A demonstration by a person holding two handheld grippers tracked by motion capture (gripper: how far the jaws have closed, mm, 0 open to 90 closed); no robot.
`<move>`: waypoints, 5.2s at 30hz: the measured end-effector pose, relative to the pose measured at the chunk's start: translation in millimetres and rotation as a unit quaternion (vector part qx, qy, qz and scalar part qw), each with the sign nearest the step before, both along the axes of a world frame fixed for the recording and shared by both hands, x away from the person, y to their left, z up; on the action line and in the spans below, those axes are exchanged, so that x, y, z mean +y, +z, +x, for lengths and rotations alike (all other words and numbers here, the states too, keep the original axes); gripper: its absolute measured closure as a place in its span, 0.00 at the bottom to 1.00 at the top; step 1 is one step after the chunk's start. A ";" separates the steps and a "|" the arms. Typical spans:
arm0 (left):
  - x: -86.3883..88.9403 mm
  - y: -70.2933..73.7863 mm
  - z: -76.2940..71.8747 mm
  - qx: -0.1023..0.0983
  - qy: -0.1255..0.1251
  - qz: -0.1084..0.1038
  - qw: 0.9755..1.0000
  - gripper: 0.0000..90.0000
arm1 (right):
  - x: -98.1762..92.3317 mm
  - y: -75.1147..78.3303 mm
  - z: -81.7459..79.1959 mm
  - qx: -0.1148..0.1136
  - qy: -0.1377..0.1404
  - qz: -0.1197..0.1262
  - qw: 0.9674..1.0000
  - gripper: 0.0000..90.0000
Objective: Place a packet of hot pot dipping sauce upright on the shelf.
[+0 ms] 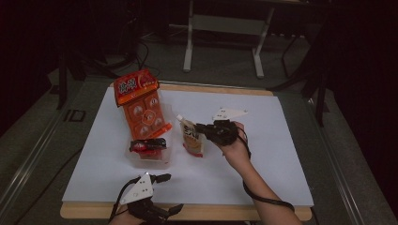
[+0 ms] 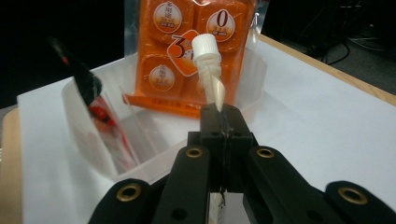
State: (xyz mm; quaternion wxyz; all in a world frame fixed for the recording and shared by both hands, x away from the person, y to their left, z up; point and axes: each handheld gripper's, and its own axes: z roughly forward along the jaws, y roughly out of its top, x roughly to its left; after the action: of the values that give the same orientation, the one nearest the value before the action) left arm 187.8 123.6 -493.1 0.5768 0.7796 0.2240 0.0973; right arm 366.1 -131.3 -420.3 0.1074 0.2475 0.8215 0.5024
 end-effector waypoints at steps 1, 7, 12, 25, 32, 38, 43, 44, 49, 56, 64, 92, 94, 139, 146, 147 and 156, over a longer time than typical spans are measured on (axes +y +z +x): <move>-0.4 0.8 -0.1 -0.002 -0.004 0.001 1.000 0.04 | 0.0 0.0 0.0 0.000 0.000 0.000 1.000 1.00; 4.3 12.4 5.9 -0.005 0.009 -0.012 1.000 0.04 | -14.1 7.0 -16.5 -0.007 0.011 -0.002 1.000 1.00; 9.7 26.0 15.5 -0.016 0.025 -0.021 0.999 0.04 | -25.6 21.7 -38.5 -0.026 0.030 0.005 0.999 1.00; 10.3 42.6 34.3 -0.033 0.009 -0.018 0.999 0.10 | -37.1 37.6 -82.1 -0.047 0.075 0.013 0.996 1.00; 5.2 51.9 42.8 -0.037 -0.004 -0.017 0.999 0.16 | -39.7 38.7 -95.9 -0.044 0.095 0.023 0.994 1.00; -2.4 60.3 47.8 -0.042 -0.021 -0.016 0.999 0.20 | -38.3 40.2 -106.6 -0.047 0.112 0.027 0.992 1.00; -5.8 64.3 53.1 -0.045 -0.030 -0.013 0.998 0.26 | -35.3 39.9 -111.5 -0.049 0.122 0.028 0.991 1.00; -6.2 64.7 53.9 -0.045 -0.031 -0.016 0.998 0.26 | -34.9 39.6 -111.6 -0.046 0.124 0.029 0.991 1.00; -6.1 65.3 61.1 -0.031 -0.052 -0.033 0.998 0.41 | -31.8 38.0 -113.0 -0.048 0.132 0.029 0.990 1.00; -10.9 65.5 62.3 -0.040 -0.065 -0.026 0.997 0.62 | -30.2 37.8 -113.0 -0.046 0.137 0.032 0.989 1.00; -13.6 64.2 64.8 -0.034 -0.076 -0.014 0.996 0.87 | -30.8 36.4 -111.4 -0.042 0.136 0.029 0.989 1.00; 7.8 111.8 85.5 -0.096 -0.053 -0.028 0.994 0.98 | -76.6 48.0 -98.1 -0.054 0.040 0.083 0.994 0.33; 11.9 117.0 89.4 -0.101 -0.047 -0.034 0.993 0.98 | -79.8 46.9 -97.3 -0.050 0.037 0.087 0.994 0.26; 103.8 99.1 165.9 -0.136 0.004 -0.026 0.990 0.98 | -88.5 20.5 -82.6 -0.028 0.049 0.094 0.994 0.16; 106.9 90.0 165.8 -0.122 -0.021 -0.016 0.992 0.98 | -87.4 18.9 -81.2 -0.022 0.052 0.097 0.994 0.16; 106.9 89.3 165.6 -0.119 -0.028 -0.015 0.992 0.98 | -87.4 18.8 -81.1 -0.022 0.052 0.097 0.994 0.16; 103.2 83.2 159.8 -0.105 -0.077 -0.001 0.991 0.98 | -87.6 17.7 -80.6 -0.015 0.053 0.101 0.993 0.16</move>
State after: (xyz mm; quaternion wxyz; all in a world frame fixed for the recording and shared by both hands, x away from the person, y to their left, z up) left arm 347.6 226.8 -409.9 0.6035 0.7795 0.1015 0.1335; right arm 285.5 -218.9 -402.6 0.0671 0.2063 0.7764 0.5917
